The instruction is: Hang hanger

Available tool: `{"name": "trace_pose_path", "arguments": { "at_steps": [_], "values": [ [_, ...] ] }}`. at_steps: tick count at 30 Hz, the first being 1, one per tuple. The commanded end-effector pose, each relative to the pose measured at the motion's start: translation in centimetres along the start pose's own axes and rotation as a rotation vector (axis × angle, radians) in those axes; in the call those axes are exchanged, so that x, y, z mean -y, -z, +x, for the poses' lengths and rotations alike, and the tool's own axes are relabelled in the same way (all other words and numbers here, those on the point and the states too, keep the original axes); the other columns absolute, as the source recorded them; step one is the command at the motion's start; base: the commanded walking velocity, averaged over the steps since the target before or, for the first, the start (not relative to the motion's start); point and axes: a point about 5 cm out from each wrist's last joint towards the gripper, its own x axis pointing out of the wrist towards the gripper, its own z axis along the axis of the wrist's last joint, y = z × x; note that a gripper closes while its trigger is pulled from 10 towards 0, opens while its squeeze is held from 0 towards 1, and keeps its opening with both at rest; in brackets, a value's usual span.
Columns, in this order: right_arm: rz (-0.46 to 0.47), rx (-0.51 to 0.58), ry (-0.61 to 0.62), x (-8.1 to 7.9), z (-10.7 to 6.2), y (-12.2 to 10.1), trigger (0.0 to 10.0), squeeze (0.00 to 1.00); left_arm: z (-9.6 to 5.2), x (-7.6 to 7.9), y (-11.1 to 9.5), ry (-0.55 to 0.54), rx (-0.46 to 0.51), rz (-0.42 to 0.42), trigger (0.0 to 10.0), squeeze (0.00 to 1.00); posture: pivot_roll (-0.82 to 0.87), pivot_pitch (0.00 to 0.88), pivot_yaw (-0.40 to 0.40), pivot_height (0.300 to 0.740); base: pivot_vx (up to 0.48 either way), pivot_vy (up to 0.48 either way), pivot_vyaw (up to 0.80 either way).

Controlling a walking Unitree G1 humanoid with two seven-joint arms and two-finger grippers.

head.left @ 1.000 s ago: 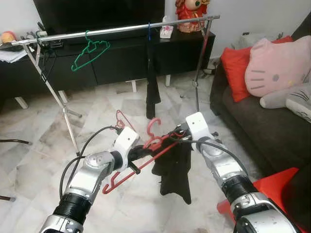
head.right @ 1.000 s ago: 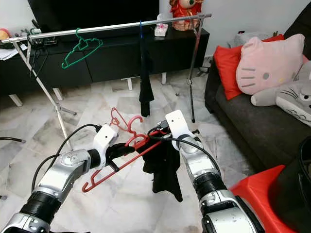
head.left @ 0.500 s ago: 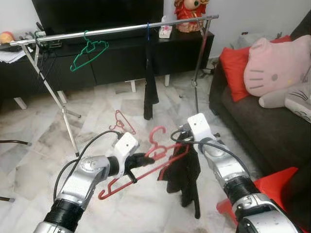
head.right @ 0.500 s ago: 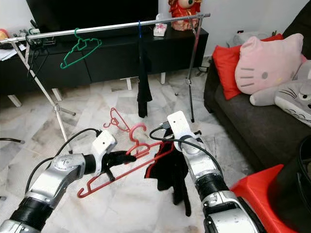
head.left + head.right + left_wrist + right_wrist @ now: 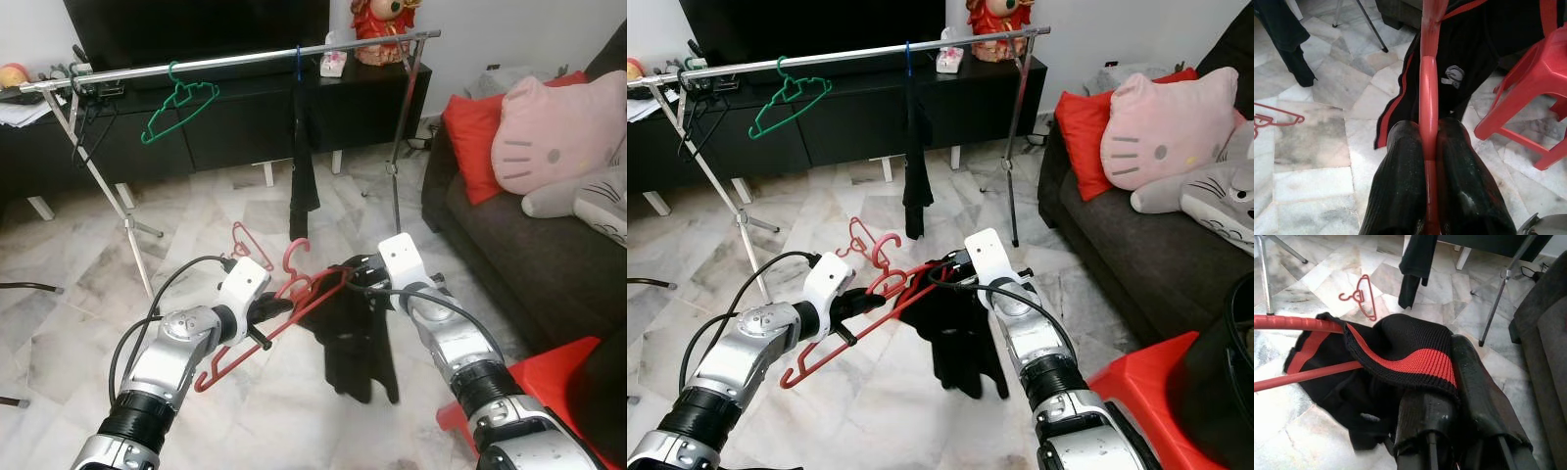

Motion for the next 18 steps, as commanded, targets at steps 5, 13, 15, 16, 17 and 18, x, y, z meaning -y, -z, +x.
{"name": "trace_pose_path", "arguments": {
  "at_steps": [5,13,15,16,17,18],
  "values": [
    [-0.004,0.033,-0.033,-0.6,0.0,-0.8,10.0,0.0,-0.3,-0.2,0.1,0.018,0.001,0.008,10.0,0.0,-0.08,0.0,0.022,0.74,0.0,0.0,0.0],
    [-0.007,0.026,-0.017,-0.1,0.0,-0.6,10.0,0.0,-1.1,0.2,0.4,0.139,-0.025,0.032,10.0,0.0,-0.07,0.0,0.019,0.74,0.0,0.0,0.0],
    [-0.007,0.028,-0.019,-0.2,-0.1,-0.7,10.0,0.0,-1.1,0.3,0.3,0.152,-0.02,0.027,10.0,0.0,-0.07,0.0,0.019,0.74,0.0,0.0,0.0],
    [-0.007,0.028,-0.019,-0.2,0.0,-0.7,10.0,0.0,-1.1,0.3,0.3,0.155,-0.017,0.028,10.0,0.0,-0.07,0.0,0.019,0.74,0.0,0.0,0.0],
    [-0.006,0.028,-0.02,-0.2,0.0,-0.7,10.0,0.0,-1.1,0.4,0.2,0.157,-0.016,0.028,10.0,0.0,-0.07,0.0,0.019,0.74,0.0,0.0,0.0],
    [-0.006,0.028,-0.02,-0.2,0.0,-0.7,10.0,0.0,-1.1,0.4,0.2,0.158,-0.014,0.028,10.0,0.0,-0.07,0.0,0.019,0.74,0.0,0.0,0.0]
  ]
}}
